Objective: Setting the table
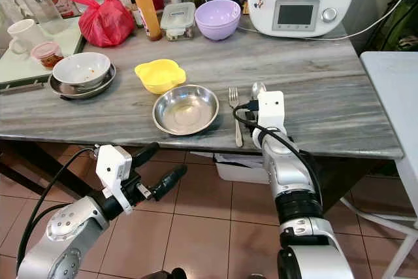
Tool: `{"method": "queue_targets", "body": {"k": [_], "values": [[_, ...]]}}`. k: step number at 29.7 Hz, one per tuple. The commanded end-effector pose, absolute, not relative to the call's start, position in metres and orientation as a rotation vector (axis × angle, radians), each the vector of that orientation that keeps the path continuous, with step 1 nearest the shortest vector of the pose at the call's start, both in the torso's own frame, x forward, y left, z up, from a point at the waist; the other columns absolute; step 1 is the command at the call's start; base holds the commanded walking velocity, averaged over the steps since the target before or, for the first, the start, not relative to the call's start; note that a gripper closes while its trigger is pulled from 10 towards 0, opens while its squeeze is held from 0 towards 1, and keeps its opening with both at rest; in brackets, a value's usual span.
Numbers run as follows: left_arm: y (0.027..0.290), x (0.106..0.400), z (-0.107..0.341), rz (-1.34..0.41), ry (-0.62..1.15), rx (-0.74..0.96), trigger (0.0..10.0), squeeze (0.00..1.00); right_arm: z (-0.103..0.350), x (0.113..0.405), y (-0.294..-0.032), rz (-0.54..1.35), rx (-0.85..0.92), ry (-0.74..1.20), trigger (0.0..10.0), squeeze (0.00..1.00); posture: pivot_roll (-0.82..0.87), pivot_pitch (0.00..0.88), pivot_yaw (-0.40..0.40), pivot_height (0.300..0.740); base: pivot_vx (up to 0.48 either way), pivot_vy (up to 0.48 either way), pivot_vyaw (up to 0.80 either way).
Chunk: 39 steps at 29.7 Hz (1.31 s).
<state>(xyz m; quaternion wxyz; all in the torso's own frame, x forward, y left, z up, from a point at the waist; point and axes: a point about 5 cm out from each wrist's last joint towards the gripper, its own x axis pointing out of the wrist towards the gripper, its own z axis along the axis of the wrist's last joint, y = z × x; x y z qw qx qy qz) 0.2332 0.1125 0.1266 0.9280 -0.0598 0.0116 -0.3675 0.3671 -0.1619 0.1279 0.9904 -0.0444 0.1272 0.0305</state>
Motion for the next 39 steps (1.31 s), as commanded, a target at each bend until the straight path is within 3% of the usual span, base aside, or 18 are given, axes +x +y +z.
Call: {"method": "queue_targets", "body": {"k": [1, 18, 39], "values": [[0.114, 0.233, 0.13, -0.752, 0.019, -0.101, 10.0, 0.0, 0.092, 0.354, -0.166, 0.055, -0.083, 0.421, 10.0, 1.0, -0.1, 0.147, 0.142, 0.74, 0.0, 0.0, 0.0], [0.115, 0.236, 0.13, -0.75, 0.016, -0.095, 10.0, 0.0, 0.124, 0.359, -0.164, 0.05, -0.07, 0.22, 10.0, 1.0, -0.1, 0.137, 0.144, 0.74, 0.0, 0.0, 0.0], [0.117, 0.237, 0.129, -0.743, 0.017, -0.082, 10.0, 0.0, 0.123, 0.356, -0.151, 0.109, -0.023, 0.206, 10.0, 1.0, -0.09, 0.128, 0.14, 0.74, 0.0, 0.0, 0.0]]}}
